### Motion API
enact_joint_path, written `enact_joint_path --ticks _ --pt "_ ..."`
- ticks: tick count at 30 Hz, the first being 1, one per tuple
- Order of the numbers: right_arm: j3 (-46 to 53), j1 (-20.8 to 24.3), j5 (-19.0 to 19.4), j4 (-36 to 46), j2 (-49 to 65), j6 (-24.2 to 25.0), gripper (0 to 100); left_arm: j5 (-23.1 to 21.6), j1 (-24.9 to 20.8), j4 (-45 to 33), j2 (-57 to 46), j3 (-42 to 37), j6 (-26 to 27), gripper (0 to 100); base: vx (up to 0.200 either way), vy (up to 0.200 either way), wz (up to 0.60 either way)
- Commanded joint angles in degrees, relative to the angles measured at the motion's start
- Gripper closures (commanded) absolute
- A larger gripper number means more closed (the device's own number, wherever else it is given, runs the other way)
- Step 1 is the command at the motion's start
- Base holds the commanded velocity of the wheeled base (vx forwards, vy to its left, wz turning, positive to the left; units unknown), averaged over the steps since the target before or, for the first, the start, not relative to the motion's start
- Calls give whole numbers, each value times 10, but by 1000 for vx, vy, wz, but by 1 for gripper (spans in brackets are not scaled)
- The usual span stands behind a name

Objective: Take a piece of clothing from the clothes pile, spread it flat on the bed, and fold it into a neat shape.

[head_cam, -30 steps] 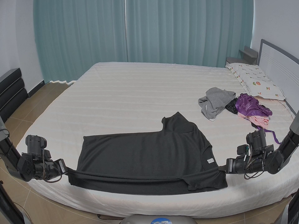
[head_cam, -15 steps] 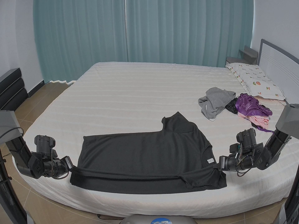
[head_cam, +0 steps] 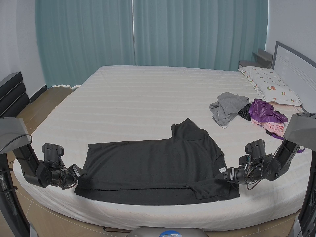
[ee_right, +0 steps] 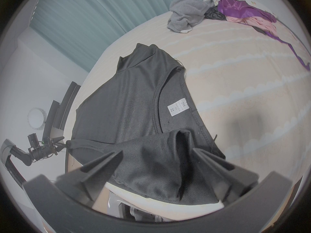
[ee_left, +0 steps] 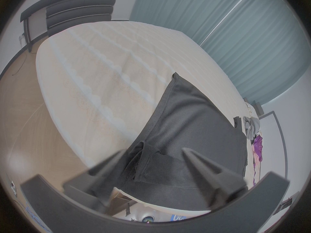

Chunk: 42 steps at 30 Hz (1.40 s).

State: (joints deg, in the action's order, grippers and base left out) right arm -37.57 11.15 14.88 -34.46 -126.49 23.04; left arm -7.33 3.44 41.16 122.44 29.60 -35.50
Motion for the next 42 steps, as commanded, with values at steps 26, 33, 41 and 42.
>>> enact_joint_path --ticks 26,33,41,42 --pt "187 4 17 -199 80 151 0 -43 40 2 -66 -41 -54 0 0 -46 0" --pt "192 7 17 -199 76 165 0 -43 40 2 -80 -36 -65 0 0 0 0" --pt "195 8 17 -199 76 164 0 -49 41 2 -108 -45 -77 0 25 0 0" --pt "196 8 17 -199 76 164 0 -49 39 0 -116 -48 -76 0 200 0 0"
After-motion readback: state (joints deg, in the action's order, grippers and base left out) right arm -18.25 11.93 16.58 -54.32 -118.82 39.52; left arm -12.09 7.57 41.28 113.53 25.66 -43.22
